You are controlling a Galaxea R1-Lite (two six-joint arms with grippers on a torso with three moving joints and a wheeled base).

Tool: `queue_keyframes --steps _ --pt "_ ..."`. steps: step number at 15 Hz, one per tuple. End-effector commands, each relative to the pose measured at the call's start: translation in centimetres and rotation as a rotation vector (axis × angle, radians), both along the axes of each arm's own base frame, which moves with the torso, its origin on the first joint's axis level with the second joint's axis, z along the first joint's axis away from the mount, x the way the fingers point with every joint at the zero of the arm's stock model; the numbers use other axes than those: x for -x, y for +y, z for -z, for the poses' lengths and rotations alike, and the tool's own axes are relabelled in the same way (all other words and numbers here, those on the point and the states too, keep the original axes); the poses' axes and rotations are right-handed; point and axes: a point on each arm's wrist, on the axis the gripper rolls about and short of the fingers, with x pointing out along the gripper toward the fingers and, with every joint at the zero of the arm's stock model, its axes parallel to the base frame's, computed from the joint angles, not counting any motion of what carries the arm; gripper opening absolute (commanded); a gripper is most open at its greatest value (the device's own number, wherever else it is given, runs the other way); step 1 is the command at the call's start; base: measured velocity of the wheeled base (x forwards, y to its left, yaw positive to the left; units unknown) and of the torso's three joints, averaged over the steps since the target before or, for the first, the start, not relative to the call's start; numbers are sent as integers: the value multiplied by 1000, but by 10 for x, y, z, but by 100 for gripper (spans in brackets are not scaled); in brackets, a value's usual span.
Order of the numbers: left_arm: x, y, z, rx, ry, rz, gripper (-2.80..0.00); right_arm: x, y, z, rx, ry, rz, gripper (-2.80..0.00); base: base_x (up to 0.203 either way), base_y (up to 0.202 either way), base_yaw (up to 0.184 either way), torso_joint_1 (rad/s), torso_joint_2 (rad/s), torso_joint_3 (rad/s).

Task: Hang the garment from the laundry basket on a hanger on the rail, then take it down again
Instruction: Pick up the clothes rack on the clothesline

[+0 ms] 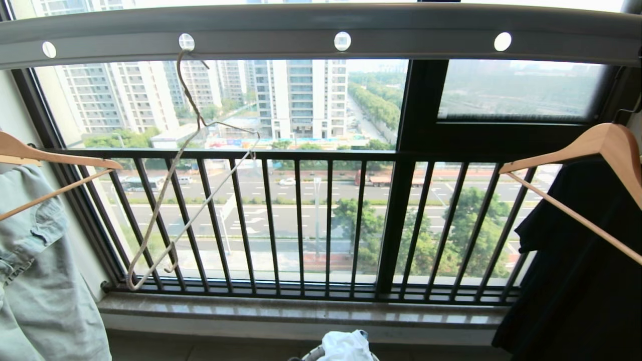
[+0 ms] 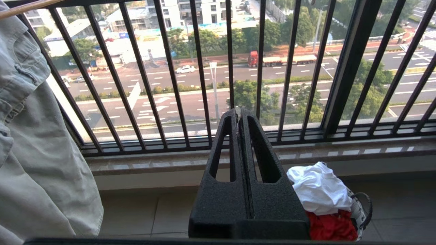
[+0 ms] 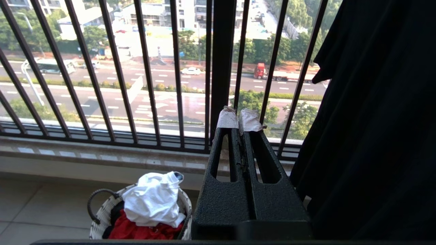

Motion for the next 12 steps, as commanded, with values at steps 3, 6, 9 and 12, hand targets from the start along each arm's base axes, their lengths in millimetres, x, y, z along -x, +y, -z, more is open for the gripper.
queue_keyframes --steps 3,6,9,12 --pt "-39 -2 -74 2 121 82 -280 0 0 0 0 -2 -1 -280 0 0 0 0 0 0" --pt "-71 -4 -142 2 95 149 -280 0 0 0 0 -2 -1 -280 0 0 0 0 0 0" --pt "-82 -7 -196 3 147 232 -280 0 0 0 0 -2 -1 -280 0 0 0 0 0 0" --pt "-113 -19 -215 -6 300 362 -280 0 0 0 0 -2 -1 -280 0 0 0 0 0 0"
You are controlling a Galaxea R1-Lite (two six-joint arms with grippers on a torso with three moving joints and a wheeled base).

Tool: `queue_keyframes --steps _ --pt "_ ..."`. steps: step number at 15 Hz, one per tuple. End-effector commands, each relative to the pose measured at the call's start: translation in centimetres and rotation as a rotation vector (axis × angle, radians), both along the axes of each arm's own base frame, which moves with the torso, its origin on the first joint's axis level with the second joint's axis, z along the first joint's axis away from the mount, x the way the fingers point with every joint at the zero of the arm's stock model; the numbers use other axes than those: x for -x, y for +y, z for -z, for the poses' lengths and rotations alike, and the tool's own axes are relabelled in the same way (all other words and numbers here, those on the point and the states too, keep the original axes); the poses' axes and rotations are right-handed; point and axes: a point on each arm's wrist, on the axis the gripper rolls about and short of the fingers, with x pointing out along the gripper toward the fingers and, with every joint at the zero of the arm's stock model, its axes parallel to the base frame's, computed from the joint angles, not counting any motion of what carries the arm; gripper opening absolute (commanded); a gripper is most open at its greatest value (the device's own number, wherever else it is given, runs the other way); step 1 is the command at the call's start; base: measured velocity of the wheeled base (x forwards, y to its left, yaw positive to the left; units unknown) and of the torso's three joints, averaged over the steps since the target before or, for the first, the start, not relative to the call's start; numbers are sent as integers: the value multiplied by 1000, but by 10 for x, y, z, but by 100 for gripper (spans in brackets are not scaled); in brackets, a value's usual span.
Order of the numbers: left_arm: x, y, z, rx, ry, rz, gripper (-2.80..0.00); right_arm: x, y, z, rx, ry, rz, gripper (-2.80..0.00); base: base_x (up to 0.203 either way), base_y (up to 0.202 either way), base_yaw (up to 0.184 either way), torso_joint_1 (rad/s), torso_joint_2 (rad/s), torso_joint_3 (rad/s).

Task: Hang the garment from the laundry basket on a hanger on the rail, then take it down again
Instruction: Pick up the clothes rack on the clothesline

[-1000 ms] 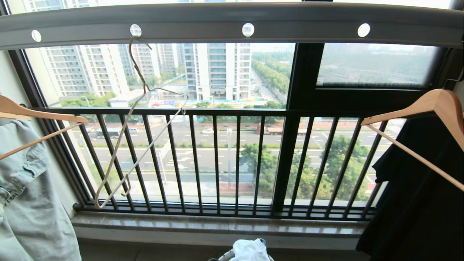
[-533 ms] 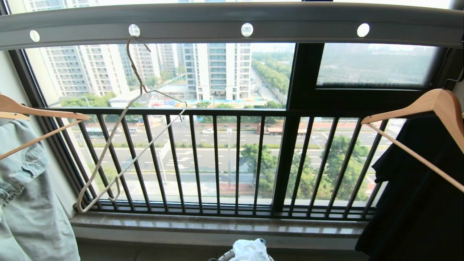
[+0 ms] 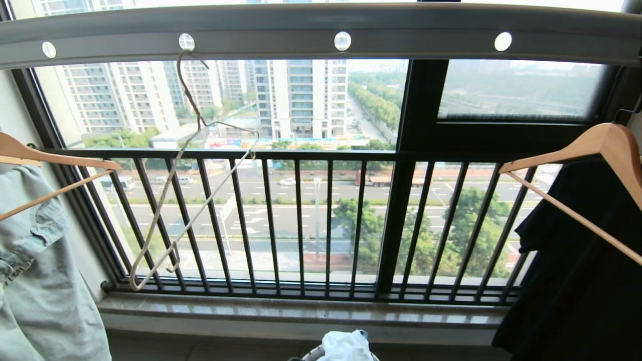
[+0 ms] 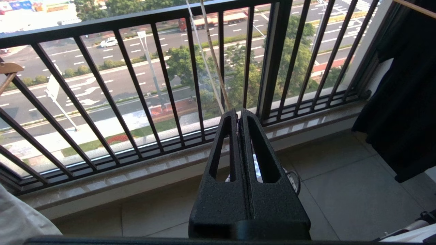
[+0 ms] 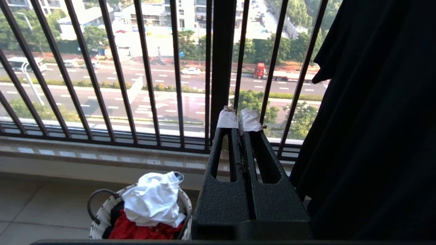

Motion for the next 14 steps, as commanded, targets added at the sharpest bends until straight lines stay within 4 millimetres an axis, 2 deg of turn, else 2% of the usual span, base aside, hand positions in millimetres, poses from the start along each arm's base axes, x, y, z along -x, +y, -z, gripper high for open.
queue_keyframes --steps 1,4,7,14 --pt "-47 -14 -9 -23 144 81 -280 0 0 0 0 -2 -1 -280 0 0 0 0 0 0" --pt "-66 -25 -22 53 208 95 -280 0 0 0 0 -2 -1 -280 0 0 0 0 0 0" --pt "-83 -37 -22 33 314 22 -280 0 0 0 0 -2 -1 -280 0 0 0 0 0 0" --pt "-113 -69 -17 -110 313 -165 -280 0 0 0 0 -2 -1 -280 0 0 0 0 0 0"
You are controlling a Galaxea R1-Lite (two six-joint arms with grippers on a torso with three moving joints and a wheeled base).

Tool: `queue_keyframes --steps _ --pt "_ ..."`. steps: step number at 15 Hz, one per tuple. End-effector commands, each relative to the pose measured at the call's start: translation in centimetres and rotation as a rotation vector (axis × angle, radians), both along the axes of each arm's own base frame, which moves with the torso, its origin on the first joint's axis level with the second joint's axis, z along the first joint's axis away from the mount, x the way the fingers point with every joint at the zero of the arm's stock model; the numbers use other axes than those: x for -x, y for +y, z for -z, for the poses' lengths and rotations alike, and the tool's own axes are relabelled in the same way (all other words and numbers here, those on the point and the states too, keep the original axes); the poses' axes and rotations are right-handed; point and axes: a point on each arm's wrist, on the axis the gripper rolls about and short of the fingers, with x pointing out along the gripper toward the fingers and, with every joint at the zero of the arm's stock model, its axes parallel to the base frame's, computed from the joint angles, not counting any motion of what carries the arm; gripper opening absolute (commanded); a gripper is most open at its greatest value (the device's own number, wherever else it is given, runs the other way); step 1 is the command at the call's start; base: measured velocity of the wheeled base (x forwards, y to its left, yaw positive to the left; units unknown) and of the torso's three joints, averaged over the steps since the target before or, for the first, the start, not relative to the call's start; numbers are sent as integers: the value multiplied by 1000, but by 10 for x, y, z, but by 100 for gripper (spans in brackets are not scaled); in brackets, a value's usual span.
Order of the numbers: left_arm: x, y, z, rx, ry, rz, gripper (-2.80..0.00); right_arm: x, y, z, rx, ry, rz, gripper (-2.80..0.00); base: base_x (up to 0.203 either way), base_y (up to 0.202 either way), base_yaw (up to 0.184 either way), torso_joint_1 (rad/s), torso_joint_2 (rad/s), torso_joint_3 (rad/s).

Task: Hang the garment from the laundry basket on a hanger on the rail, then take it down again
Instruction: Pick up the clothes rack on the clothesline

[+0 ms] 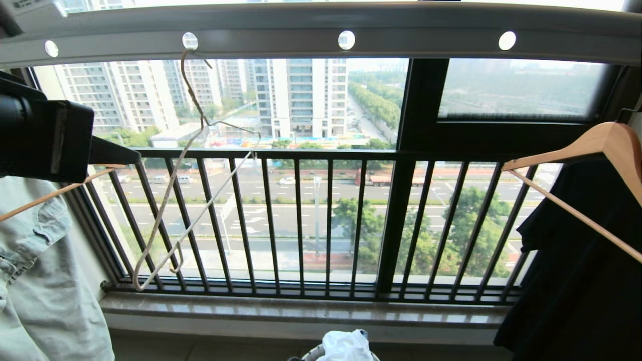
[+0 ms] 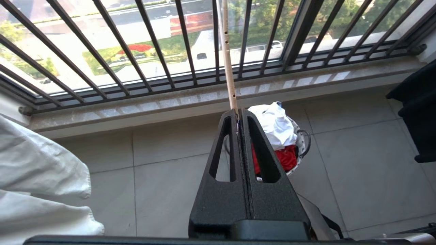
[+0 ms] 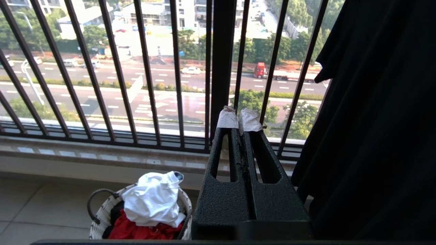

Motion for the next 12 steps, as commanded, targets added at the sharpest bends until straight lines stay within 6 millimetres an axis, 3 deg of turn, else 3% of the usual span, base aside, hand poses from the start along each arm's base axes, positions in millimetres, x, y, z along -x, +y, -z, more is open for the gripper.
queue_keyframes --steps 1,3,4,5,12 --pt "-16 -15 8 -51 32 -13 -280 0 0 0 0 -2 -1 -280 0 0 0 0 0 0" --pt "-22 -20 7 -50 33 -11 -280 0 0 0 0 -2 -1 -280 0 0 0 0 0 0" --pt "-23 -20 7 -51 31 -14 -239 0 0 0 0 -2 -1 -280 0 0 0 0 0 0" --pt "-22 -21 6 -50 26 -13 0 0 0 0 0 -2 -1 -280 0 0 0 0 0 0" --pt "-27 -21 10 -102 17 -92 0 0 0 0 0 -2 -1 -280 0 0 0 0 0 0"
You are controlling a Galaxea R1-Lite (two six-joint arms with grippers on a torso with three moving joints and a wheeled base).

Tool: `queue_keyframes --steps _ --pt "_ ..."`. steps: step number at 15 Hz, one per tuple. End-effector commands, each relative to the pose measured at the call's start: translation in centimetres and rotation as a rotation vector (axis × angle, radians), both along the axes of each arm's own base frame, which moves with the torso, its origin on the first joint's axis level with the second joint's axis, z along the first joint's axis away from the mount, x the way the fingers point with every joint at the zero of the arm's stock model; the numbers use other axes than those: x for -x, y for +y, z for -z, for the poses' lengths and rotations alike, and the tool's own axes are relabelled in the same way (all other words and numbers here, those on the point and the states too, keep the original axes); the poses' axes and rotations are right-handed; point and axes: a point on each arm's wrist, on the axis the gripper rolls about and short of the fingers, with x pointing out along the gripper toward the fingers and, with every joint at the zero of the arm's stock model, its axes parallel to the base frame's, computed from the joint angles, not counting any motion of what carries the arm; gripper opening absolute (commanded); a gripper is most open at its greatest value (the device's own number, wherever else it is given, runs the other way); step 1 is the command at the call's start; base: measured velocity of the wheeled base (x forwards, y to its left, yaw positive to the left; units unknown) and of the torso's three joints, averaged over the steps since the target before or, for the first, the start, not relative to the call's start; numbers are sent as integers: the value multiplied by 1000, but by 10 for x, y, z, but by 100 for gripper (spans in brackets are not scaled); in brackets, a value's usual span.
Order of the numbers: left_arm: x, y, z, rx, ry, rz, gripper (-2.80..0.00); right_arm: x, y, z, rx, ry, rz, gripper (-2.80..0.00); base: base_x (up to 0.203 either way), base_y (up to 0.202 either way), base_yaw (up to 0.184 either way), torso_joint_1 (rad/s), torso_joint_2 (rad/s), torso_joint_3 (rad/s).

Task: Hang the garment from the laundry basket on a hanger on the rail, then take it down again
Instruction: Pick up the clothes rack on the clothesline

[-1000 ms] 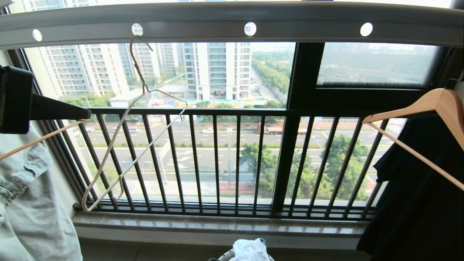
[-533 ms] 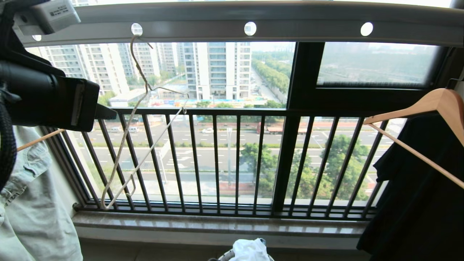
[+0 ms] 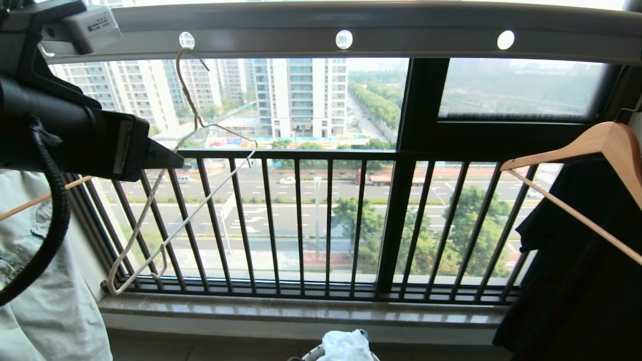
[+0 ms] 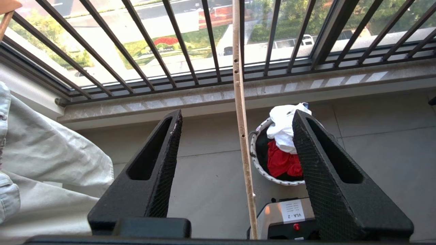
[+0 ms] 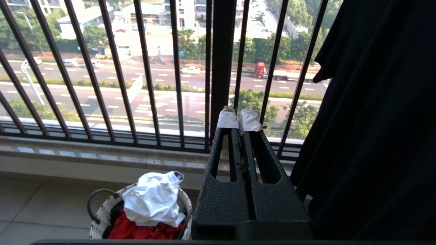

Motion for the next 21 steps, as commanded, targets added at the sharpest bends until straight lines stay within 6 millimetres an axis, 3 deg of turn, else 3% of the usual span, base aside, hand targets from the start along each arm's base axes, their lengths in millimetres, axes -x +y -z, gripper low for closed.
queue_keyframes --steps 1,9,21 --pt "-8 -4 4 -8 14 -1 0 0 0 0 0 -2 0 -280 0 0 0 0 0 0" --pt "-46 -26 26 -26 26 -103 0 0 0 0 0 0 -1 -280 0 0 0 0 0 0" --pt "-54 -31 44 33 3 -122 0 0 0 0 0 -2 -1 -280 0 0 0 0 0 0"
